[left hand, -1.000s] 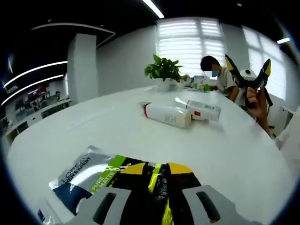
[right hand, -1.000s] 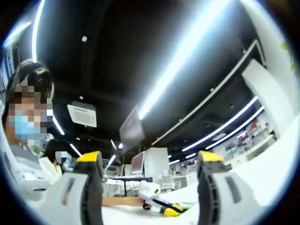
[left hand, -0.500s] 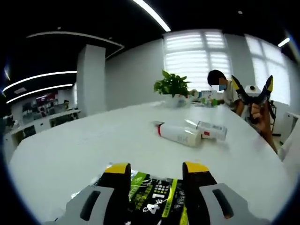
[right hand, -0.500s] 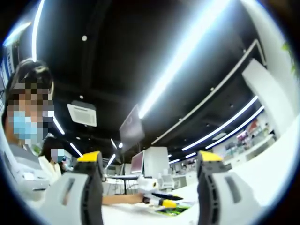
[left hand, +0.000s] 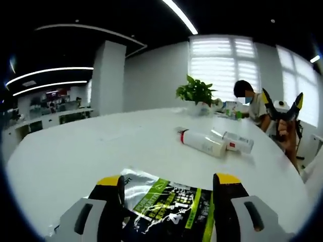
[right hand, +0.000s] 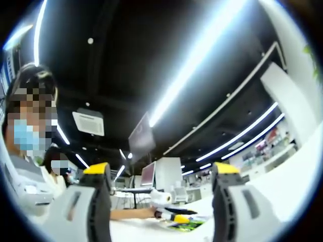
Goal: Arrange the skincare products in the storage area until every visible bottle or jar stands upright without overlapping.
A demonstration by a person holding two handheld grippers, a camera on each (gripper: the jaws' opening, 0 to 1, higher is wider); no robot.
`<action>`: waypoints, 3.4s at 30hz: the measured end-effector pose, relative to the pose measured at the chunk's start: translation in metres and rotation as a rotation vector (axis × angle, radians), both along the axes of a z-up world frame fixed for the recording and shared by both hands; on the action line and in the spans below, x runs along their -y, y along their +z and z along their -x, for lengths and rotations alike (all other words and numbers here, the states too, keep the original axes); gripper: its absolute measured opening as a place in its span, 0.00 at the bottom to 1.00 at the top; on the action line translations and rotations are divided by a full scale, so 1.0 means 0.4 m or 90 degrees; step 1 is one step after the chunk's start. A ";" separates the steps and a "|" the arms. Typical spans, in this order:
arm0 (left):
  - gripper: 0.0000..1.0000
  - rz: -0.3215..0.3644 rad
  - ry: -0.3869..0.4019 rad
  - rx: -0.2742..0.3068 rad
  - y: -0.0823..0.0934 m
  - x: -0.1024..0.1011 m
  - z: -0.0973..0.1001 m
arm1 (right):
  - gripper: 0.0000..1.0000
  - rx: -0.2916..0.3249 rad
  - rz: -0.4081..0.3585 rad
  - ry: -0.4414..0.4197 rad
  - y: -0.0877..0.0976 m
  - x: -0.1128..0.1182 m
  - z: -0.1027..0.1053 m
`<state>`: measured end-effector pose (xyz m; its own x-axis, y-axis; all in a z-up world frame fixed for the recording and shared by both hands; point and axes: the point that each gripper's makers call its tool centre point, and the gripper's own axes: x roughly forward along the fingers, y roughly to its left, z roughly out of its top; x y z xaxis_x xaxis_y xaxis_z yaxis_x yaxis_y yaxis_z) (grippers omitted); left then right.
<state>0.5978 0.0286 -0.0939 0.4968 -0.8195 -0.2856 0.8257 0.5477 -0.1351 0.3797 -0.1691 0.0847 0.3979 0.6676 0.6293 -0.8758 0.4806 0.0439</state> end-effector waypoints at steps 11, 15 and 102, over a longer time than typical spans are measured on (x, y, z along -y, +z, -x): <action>0.91 -0.026 0.087 -0.028 -0.043 -0.050 -0.048 | 0.81 -0.005 0.003 0.008 -0.005 -0.009 -0.001; 0.91 -0.033 0.090 -0.027 -0.051 -0.054 -0.049 | 0.81 -0.006 0.006 0.008 -0.007 -0.012 -0.001; 0.40 -0.107 -0.238 0.008 -0.068 0.122 0.219 | 0.68 0.011 0.280 -0.148 -0.100 -0.090 -0.046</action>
